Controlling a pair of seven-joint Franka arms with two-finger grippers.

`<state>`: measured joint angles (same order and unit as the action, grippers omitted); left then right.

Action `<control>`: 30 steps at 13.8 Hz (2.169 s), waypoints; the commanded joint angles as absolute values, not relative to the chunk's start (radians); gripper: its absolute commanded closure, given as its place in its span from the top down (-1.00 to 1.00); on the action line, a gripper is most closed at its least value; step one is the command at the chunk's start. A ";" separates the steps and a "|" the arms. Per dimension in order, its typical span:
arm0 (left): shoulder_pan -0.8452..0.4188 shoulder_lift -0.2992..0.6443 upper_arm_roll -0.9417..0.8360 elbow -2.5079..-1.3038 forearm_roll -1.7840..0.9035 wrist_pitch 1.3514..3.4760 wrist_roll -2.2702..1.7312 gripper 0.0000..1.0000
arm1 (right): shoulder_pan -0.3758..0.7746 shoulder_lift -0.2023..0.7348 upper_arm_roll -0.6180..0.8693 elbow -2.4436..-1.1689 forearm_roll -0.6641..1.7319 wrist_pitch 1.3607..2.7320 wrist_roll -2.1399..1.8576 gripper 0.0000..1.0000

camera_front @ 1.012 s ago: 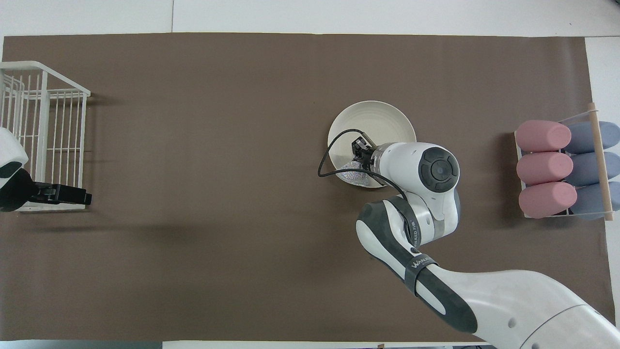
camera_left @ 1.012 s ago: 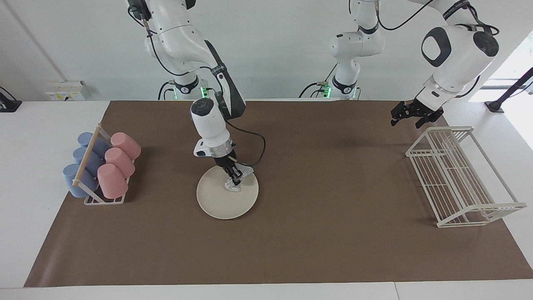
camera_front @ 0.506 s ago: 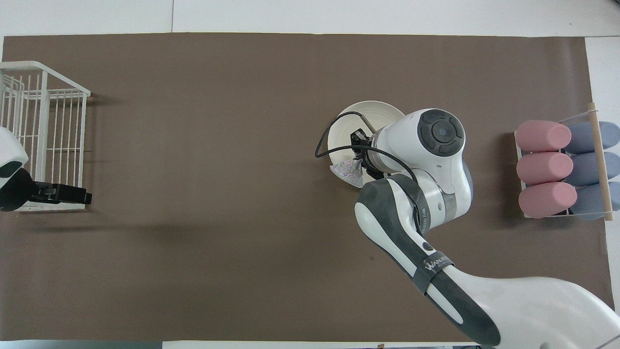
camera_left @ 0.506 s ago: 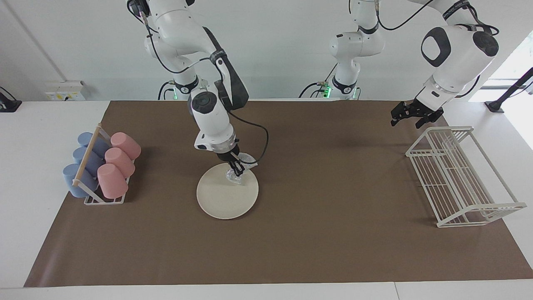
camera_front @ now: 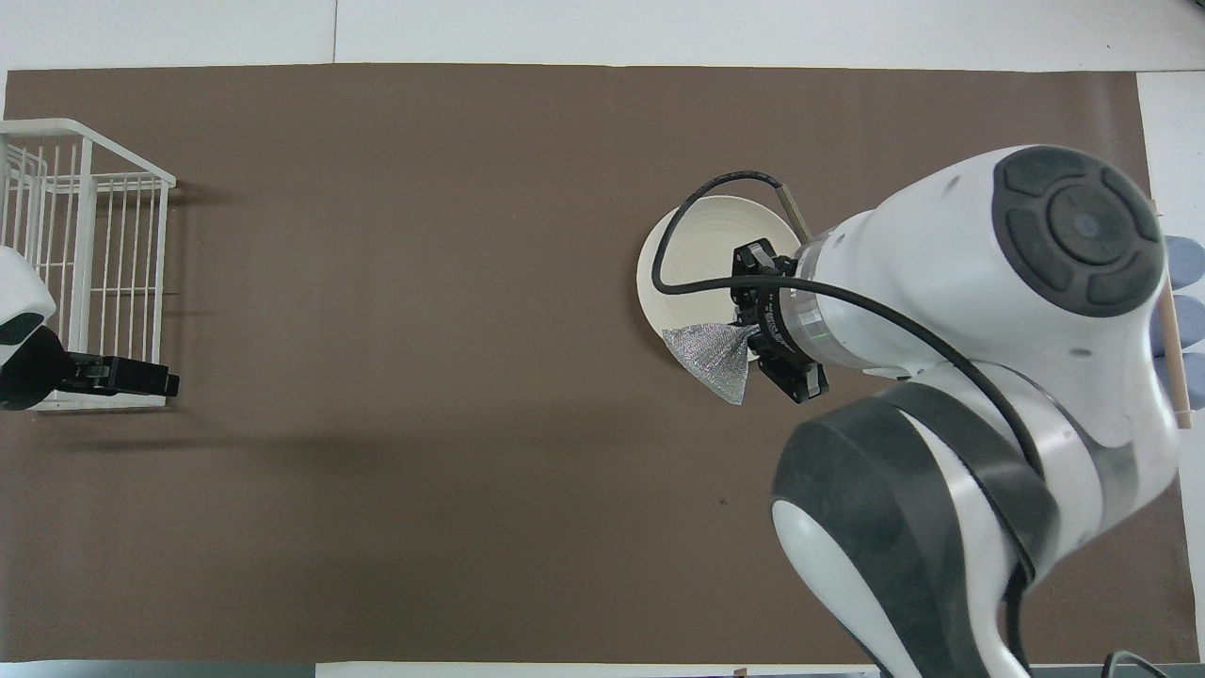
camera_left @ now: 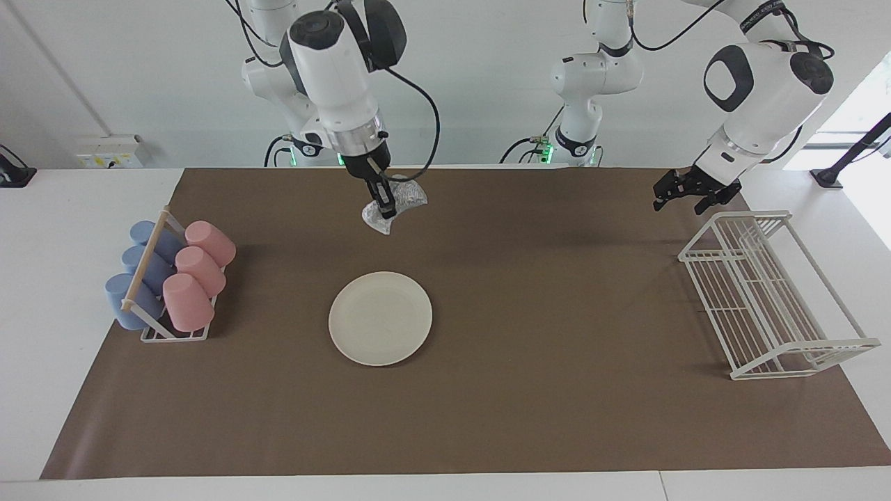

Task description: Wipe plate with sponge

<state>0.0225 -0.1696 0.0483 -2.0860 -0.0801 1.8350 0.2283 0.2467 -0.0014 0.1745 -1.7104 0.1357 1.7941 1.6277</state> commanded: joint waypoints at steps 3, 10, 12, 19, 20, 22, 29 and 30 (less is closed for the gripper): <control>0.023 -0.178 0.044 -2.100 -0.060 1.853 0.212 1.00 | 0.311 0.000 0.179 -1.649 0.144 1.730 1.836 -1.00; 0.023 -0.178 0.044 -2.100 -0.060 1.856 0.210 1.00 | 0.354 0.012 0.179 -1.663 0.172 1.869 1.981 -1.00; 0.023 -0.178 0.044 -2.102 -0.060 1.856 0.210 1.00 | 0.420 0.049 0.179 -1.660 0.163 1.965 2.103 -1.00; 0.031 -0.187 0.049 -2.112 -0.645 1.786 0.087 1.00 | 0.453 0.049 0.179 -1.675 0.088 1.944 2.154 -1.00; 0.023 -0.202 0.048 -2.140 -0.737 1.787 0.086 1.00 | 0.453 0.049 0.179 -1.675 0.077 1.942 2.152 -1.00; 0.003 -0.242 0.043 -2.209 -0.935 1.798 0.086 1.00 | 0.454 0.049 0.179 -1.675 0.077 1.944 2.152 -1.00; -0.332 -0.304 0.040 -2.319 -1.366 2.071 0.015 1.00 | 0.454 0.048 0.179 -1.675 0.075 1.944 2.149 -1.00; -0.371 -0.304 0.038 -2.316 -1.415 2.112 0.008 1.00 | 0.454 0.048 0.179 -1.675 0.075 1.944 2.148 -1.00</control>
